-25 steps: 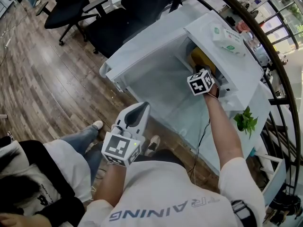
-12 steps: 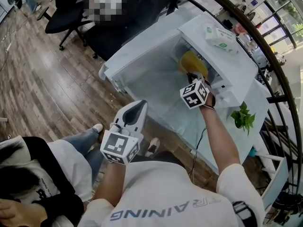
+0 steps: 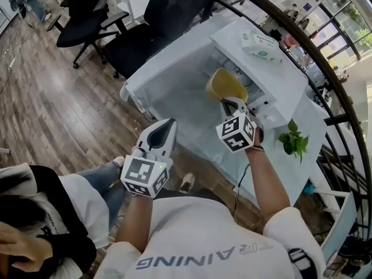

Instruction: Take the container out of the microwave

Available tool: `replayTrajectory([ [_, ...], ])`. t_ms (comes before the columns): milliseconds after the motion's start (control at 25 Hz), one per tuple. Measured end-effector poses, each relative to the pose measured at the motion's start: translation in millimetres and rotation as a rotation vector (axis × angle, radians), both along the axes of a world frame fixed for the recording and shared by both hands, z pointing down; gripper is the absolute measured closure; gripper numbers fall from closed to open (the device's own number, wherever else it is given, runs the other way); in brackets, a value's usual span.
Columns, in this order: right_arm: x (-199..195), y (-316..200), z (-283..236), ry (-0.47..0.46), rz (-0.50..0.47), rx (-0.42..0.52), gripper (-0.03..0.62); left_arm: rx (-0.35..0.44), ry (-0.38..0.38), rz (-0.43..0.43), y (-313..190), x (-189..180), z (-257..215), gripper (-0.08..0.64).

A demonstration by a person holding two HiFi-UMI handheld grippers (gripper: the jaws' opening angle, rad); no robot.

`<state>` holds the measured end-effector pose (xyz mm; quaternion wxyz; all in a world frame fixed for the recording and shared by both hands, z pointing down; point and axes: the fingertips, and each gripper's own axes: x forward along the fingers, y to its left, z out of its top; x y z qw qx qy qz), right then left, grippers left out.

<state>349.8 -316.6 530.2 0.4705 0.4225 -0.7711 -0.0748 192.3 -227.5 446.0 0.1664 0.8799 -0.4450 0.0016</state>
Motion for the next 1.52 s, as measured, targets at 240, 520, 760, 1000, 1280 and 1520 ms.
replayTrajectory([
  [240, -5.7, 41.3, -43.9, -0.063, -0.026, 0.041, 0.558, 0.028, -0.012, 0.0, 7.5, 9.4, -9.8, 0.525],
  [520, -1.0, 81.8, -79.1, -0.106, -0.034, 0.085, 0.558, 0.046, -0.024, 0.012, 18.7, 19.7, -15.4, 0.525],
  [760, 2.7, 97.1, -92.2, -0.12, -0.032, 0.106, 0.56, 0.054, -0.023, 0.019, 28.1, 25.3, -18.8, 0.525],
  [1000, 0.3, 100.6, -90.9, -0.117, -0.044, 0.101, 0.56, 0.055, -0.017, 0.018, 31.9, 26.8, -18.0, 0.525],
  [1280, 2.1, 101.4, -90.9, -0.108, -0.05, 0.099, 0.56, 0.059, -0.011, 0.012, 32.2, 27.3, -20.1, 0.525],
  [1520, 3.4, 103.6, -90.7, -0.104, -0.052, 0.093, 0.56, 0.058, -0.011, 0.017, 34.6, 30.2, -21.0, 0.525],
])
